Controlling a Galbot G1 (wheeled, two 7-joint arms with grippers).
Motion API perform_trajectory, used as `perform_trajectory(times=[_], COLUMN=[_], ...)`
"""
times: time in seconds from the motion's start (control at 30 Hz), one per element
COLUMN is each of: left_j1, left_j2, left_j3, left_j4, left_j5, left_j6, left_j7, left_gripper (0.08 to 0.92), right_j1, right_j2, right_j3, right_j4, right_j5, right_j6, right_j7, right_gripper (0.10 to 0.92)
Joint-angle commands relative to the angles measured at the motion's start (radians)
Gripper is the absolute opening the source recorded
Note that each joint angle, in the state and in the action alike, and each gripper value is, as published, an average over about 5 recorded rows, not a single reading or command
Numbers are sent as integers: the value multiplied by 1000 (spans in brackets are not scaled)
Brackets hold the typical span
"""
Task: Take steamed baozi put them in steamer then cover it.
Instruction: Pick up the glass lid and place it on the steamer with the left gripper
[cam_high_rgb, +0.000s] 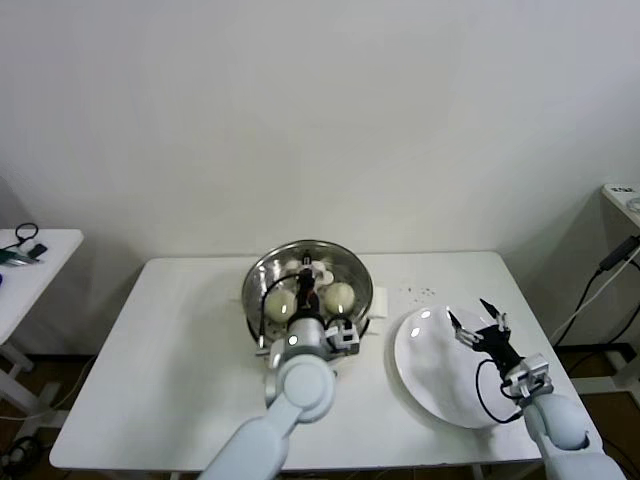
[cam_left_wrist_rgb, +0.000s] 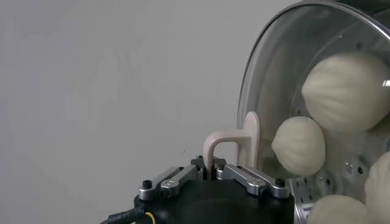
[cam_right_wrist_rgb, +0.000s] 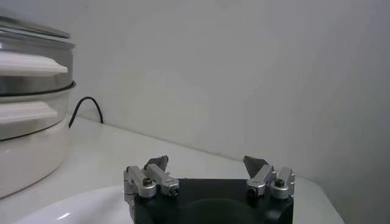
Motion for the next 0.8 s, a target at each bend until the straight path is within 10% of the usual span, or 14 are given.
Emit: perform_trajectory(times=[0.03,0.8], left_j1=[-5,-13], left_j2=[-6,6], left_j3=[8,18], left_j4=[18,43], left_j5=[-10,-8], left_j6=[49,47], left_j7=[-5,-30], left_gripper=[152,152], right_j1=[0,-3], right_j2=[3,7], right_j3=[3,12], right_j4=[-4,-9], right_j5=[-1,-7], right_j6=[2,8], right_j7=[-4,-20], right_gripper=[823,823])
